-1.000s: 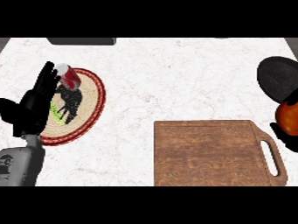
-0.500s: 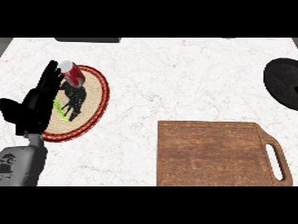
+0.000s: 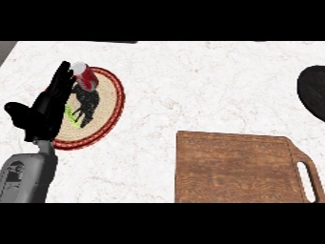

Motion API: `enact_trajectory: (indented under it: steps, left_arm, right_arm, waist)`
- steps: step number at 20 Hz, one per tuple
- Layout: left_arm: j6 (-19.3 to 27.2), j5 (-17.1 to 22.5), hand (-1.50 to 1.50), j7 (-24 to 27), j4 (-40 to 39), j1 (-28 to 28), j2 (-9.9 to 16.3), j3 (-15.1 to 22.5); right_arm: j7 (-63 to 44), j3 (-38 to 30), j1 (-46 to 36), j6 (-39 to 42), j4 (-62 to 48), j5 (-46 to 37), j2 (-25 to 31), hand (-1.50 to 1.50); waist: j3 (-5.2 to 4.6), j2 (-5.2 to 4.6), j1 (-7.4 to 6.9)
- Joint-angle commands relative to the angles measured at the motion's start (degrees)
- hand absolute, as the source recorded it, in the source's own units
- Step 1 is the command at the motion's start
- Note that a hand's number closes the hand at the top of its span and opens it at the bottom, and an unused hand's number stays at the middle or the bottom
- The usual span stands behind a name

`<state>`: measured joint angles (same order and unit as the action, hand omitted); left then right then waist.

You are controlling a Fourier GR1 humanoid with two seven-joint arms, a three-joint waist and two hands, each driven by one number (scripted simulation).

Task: Pick the tomato from the cutting board and place it in the pan

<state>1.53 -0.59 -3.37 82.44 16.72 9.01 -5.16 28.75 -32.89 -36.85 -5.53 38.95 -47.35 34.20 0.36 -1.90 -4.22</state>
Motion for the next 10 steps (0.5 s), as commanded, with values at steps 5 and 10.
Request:
enact_trajectory:
  steps: [5,10]
  left_arm:
    - [-1.1,0.2,0.0,0.6,-1.2,1.2,-0.1,0.5]
    - [-0.2,-0.4,0.0,-1.2,0.5,1.0,-1.4,1.9]
  right_arm:
    - [2.5,-2.2,-6.3,-1.3,-16.7,0.5,1.6,1.5]
    - [2.4,-0.9,-6.3,11.3,-23.9,0.3,2.8,-1.5]
  waist:
    - [0.13,-0.71,-1.54]
    - [0.26,-0.68,-2.2]
